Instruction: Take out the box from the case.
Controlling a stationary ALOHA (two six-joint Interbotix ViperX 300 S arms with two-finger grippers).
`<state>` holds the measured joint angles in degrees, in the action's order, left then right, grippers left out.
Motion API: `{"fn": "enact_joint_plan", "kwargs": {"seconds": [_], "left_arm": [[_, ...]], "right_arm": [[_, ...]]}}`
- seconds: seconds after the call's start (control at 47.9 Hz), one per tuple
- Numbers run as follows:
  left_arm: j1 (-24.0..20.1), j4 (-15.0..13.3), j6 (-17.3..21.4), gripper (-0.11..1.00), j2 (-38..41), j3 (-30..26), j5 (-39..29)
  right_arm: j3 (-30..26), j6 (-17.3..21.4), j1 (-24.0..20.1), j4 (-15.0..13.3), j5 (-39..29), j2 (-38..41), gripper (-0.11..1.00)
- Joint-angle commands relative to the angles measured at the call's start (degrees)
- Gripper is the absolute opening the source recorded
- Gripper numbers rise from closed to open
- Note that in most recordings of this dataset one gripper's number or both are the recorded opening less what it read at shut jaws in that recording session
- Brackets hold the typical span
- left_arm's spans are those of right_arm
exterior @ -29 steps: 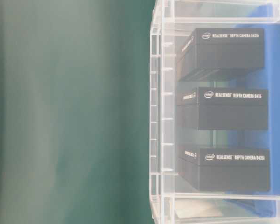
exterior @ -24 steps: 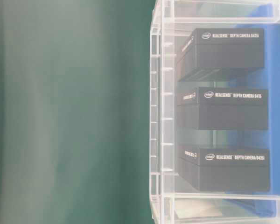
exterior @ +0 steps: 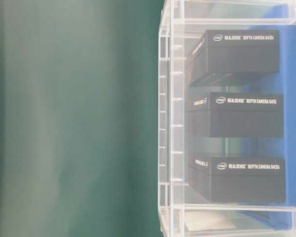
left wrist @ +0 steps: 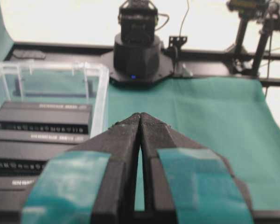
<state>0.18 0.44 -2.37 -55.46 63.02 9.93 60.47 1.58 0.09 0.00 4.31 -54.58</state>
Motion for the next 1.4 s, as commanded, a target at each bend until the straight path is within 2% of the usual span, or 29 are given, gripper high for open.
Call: {"fn": "enact_joint_plan", "kwargs": {"seconds": [0.0,0.188,0.355,0.46,0.606,0.731,0.856,0.982,1.212,1.379], "left_arm": [[0.2,0.2,0.0,0.02,-0.1,-3.8,-2.1],[0.2,0.2,0.1,0.02,-0.3,-10.0,-8.0],[0.2,0.2,0.1,0.02,0.0,-16.0,-14.7],[0.1,0.2,0.1,0.02,0.6,-18.5,-19.3],[0.2,0.2,-0.1,0.02,1.4,-19.3,-22.1],[0.1,0.2,-0.7,0.02,1.4,-19.6,-25.0],[0.1,0.2,-3.3,0.02,1.3,-20.5,-32.9],[-0.1,0.4,-7.0,0.02,1.5,-21.8,-43.3],[-0.2,0.4,-12.4,0.02,1.6,-23.8,-59.9],[-0.2,0.4,-15.6,0.02,1.8,-25.7,-70.8]], "right_arm": [[-4.7,0.3,0.2,0.2,-2.2,0.1,0.00],[-13.0,0.4,0.2,0.1,-9.9,0.4,0.00],[-18.1,0.4,0.3,0.1,-13.9,1.4,0.00],[-19.4,0.3,0.2,0.0,-15.0,2.5,0.00],[-19.4,0.3,0.5,-0.1,-16.6,3.4,0.00],[-20.0,0.6,1.0,-0.1,-21.3,3.7,0.00],[-21.0,2.3,1.3,0.0,-28.3,3.8,0.00],[-22.2,5.4,1.6,-0.4,-38.1,4.6,0.00],[-25.0,11.3,1.7,-3.3,-58.2,7.6,0.00],[-27.7,12.6,1.7,-4.7,-71.5,10.3,0.00]]}}
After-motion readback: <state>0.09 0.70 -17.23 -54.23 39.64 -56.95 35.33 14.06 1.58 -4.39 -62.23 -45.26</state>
